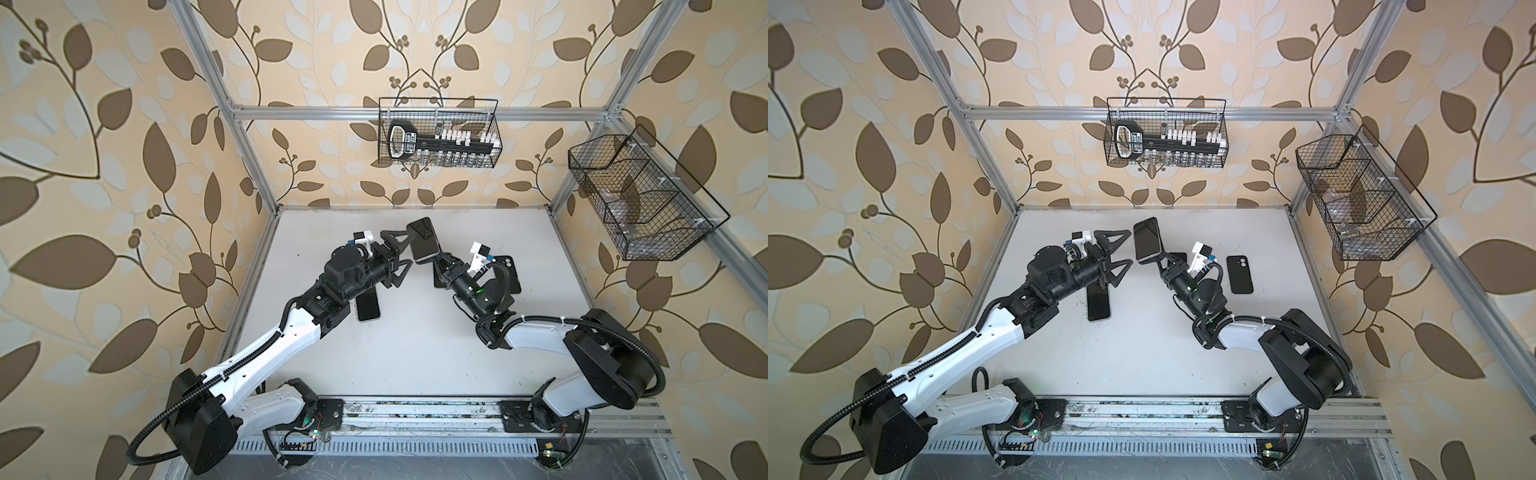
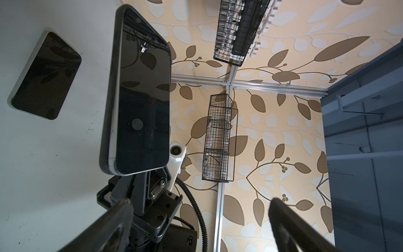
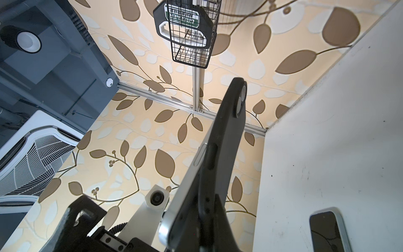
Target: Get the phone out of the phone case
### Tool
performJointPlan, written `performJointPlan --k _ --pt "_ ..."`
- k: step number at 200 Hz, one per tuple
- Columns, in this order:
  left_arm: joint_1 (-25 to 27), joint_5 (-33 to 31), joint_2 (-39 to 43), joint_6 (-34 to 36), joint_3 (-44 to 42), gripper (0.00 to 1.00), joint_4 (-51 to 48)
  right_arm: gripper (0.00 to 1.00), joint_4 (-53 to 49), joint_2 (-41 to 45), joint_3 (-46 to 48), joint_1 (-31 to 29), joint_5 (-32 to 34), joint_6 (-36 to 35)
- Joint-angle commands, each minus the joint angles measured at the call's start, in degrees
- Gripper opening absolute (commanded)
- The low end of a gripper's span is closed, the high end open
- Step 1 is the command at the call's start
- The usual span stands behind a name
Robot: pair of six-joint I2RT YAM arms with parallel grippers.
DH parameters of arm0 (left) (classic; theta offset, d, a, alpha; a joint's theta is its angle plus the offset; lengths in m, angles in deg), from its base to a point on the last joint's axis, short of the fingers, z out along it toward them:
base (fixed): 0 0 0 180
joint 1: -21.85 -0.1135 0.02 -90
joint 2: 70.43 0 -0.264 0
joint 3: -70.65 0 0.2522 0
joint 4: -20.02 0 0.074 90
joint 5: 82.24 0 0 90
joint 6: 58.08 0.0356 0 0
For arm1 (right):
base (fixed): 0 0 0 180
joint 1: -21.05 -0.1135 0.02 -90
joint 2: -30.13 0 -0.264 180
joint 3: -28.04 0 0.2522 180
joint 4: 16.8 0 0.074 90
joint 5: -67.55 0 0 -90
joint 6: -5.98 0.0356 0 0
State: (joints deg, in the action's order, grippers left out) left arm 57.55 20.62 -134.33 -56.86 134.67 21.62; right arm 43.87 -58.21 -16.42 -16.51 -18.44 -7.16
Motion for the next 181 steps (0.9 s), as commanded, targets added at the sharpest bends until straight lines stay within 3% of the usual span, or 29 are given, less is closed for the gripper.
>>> performJointPlan --k 1,181 --pt "0.7 -1.5 -0.4 -0.5 0.4 0.99 3.5 0.0 10.2 -0.9 -0.6 -1.3 4.0 -0.3" --pt "0.8 -2.0 -5.2 -1.9 -1.0 0.99 8.0 0.0 15.5 -6.1 -3.7 -5.6 7.9 -0.5"
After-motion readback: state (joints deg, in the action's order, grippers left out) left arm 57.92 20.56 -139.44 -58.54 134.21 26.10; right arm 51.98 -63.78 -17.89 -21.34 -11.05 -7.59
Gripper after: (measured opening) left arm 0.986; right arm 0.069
